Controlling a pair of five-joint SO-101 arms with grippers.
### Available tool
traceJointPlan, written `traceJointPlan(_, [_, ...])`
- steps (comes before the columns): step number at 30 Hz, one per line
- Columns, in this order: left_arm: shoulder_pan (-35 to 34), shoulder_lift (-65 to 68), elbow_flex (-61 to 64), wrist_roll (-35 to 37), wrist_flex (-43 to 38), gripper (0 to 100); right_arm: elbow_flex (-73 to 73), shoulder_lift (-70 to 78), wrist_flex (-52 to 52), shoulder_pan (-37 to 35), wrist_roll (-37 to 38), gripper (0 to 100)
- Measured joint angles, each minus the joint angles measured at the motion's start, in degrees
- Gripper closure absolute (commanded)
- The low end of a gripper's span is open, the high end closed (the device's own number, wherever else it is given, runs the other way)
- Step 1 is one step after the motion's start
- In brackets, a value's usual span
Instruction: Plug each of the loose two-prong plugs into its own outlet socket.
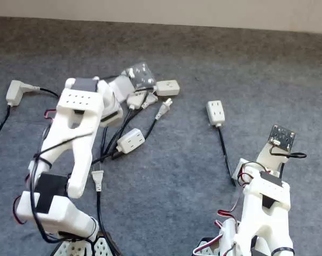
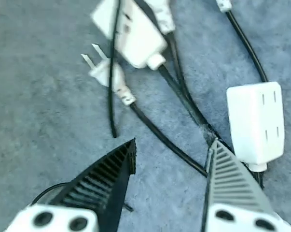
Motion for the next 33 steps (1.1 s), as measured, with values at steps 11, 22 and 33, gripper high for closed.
traceJointPlan(11, [12.0, -1.2, 5.7, 1.7, 3.8, 77, 0.0, 0.0, 0.0, 0.0, 0.0, 67.5])
traceJointPlan(22, [12.1, -1.3, 15.2, 2.5, -5.7, 77, 0.0, 0.0, 0.0, 0.0, 0.0, 67.5])
traceJointPlan(33, [12.0, -1.4, 18.3, 2.6, -9.1, 90, 0.0, 0.0, 0.0, 0.0, 0.0, 67.5])
